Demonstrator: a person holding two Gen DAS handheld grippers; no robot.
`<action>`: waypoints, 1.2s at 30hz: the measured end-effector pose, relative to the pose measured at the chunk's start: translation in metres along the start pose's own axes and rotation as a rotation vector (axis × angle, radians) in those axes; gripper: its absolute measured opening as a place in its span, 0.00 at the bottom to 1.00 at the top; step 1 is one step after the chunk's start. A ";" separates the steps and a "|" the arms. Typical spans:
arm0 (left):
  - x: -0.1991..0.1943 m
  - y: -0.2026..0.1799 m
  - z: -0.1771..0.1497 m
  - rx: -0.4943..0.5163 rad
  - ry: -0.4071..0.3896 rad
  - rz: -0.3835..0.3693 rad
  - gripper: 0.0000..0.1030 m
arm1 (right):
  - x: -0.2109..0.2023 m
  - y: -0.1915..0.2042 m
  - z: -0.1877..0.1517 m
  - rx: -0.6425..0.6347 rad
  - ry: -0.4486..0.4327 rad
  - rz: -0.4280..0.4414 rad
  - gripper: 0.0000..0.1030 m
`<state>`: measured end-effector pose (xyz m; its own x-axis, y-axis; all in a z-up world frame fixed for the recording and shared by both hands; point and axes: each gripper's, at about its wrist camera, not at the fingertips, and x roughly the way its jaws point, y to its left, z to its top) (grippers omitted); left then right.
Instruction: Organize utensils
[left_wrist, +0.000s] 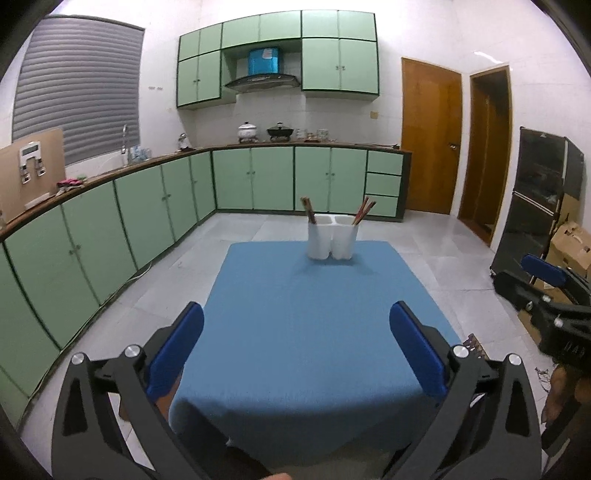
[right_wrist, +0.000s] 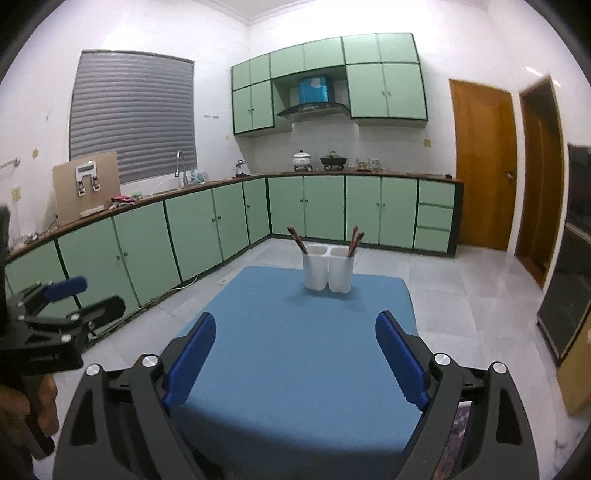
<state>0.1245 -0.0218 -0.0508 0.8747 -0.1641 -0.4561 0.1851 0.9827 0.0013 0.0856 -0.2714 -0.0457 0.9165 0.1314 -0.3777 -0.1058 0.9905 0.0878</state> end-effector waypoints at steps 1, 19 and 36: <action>-0.005 0.000 -0.004 -0.007 0.010 0.008 0.95 | -0.006 0.000 -0.002 0.006 0.001 -0.009 0.85; -0.068 -0.011 -0.017 -0.040 -0.053 0.020 0.95 | -0.045 0.007 -0.020 0.001 -0.028 -0.029 0.90; -0.080 -0.009 -0.017 -0.068 -0.080 0.040 0.95 | -0.053 0.016 -0.026 -0.008 -0.031 -0.030 0.90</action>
<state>0.0455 -0.0160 -0.0297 0.9142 -0.1285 -0.3843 0.1210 0.9917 -0.0438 0.0256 -0.2613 -0.0487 0.9307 0.1003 -0.3517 -0.0809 0.9943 0.0694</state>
